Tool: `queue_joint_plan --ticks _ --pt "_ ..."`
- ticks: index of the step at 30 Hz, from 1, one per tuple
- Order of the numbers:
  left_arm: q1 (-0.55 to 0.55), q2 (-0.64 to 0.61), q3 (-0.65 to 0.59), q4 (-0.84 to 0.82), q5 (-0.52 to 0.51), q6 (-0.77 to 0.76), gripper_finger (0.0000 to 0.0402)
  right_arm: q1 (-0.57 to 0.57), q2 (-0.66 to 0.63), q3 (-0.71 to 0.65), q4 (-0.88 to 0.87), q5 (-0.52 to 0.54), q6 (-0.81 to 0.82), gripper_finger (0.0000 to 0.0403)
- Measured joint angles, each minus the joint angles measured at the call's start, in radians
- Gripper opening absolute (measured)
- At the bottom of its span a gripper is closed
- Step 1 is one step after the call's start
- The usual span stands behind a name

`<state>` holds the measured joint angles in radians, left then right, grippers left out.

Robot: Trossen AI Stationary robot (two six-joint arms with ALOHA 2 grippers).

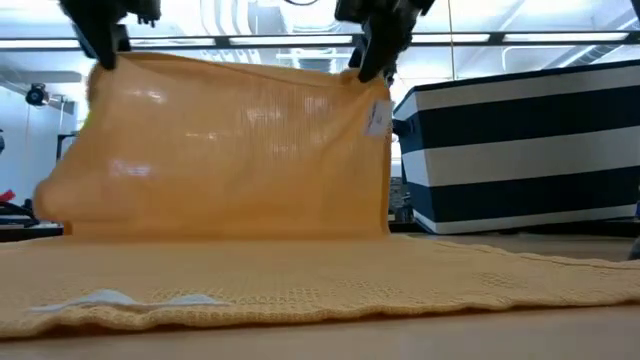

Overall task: Fold towel
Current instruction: Fold the yellow towel

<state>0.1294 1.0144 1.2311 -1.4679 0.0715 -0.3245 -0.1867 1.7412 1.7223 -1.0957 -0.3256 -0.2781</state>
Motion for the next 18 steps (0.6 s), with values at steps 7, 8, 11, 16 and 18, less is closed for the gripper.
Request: queue_joint_plan --ticks 7,8,11,16,18 --pt "-0.369 0.028 -0.125 0.186 0.025 -0.276 0.0 0.162 0.003 -0.103 0.055 0.001 0.129 0.0" --pt "-0.416 0.041 -0.14 0.218 0.031 -0.306 0.0 0.185 0.003 -0.115 0.06 0.002 0.15 0.0" --pt "-0.523 0.087 -0.171 0.283 0.068 -0.376 0.0 0.25 0.003 -0.139 0.092 0.004 0.209 0.0" --pt "-0.603 0.185 -0.182 0.335 0.104 -0.418 0.0 0.332 0.003 -0.209 0.178 0.01 0.325 0.0" --pt "-0.61 0.227 -0.182 0.374 0.121 -0.419 0.0 0.353 0.003 -0.24 0.207 0.014 0.372 0.0"
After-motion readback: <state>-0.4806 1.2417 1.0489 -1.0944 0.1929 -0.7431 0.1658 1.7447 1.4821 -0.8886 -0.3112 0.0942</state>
